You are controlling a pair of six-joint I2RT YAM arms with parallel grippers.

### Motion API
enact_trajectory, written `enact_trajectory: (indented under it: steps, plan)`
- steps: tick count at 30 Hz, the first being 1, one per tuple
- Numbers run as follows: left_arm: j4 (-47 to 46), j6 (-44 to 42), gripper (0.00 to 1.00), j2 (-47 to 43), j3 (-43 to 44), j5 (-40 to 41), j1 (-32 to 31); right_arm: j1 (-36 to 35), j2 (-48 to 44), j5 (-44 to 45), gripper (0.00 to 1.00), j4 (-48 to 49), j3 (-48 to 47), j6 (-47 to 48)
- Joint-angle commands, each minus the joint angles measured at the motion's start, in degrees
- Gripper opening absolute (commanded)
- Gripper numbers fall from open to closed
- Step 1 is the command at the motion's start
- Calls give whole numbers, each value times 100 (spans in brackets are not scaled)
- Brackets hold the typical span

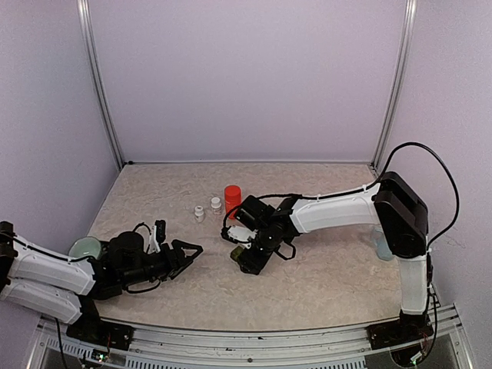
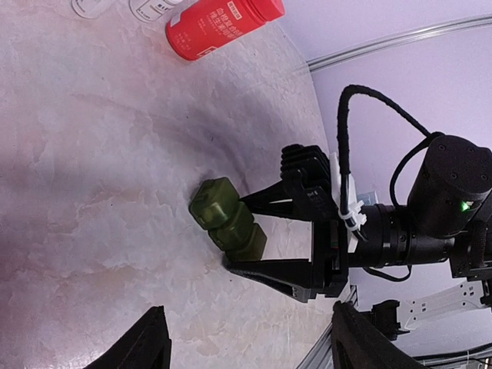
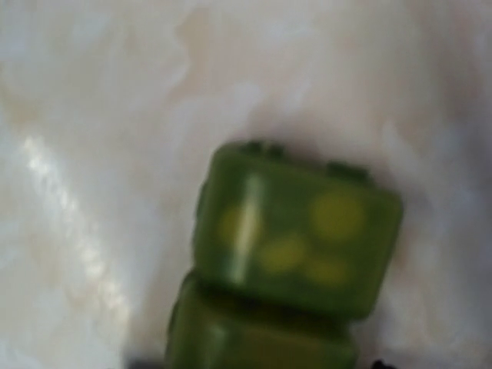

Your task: Sort the pills into containers

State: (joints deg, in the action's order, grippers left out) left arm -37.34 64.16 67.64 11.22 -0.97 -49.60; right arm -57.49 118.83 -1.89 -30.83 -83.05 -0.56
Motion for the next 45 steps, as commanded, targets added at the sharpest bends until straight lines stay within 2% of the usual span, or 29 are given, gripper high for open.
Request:
enact_trajectory:
  steps: [1,5,14,19,26,31,34,41,45]
  plan:
    - [43,-96,70,-82,-84,97,19,55,211,43,68,-50,-362,-183]
    - [77,-123,71,-95,-79,105,38,55,379,167,62,-214,-520,-252]
    - [108,-149,71,-134,-68,80,108,53,594,256,62,-363,-680,-390]
    - [139,-160,71,-133,-58,94,118,53,652,327,47,-429,-699,-415]
    - [71,-356,72,-94,-3,-2,118,47,248,169,44,-251,-567,-419]
    - [17,-1318,85,-70,164,-244,109,190,-407,-961,44,73,-313,-512]
    - [-372,-1624,90,-208,-10,-307,109,420,-966,-1828,44,547,204,-785]
    - [-1633,-1851,92,-216,-130,-765,2,840,-2171,-3672,44,2285,1559,-1764]
    - [-1544,-2106,93,-131,181,-564,-307,954,-2582,-4138,44,3443,2130,-2697]
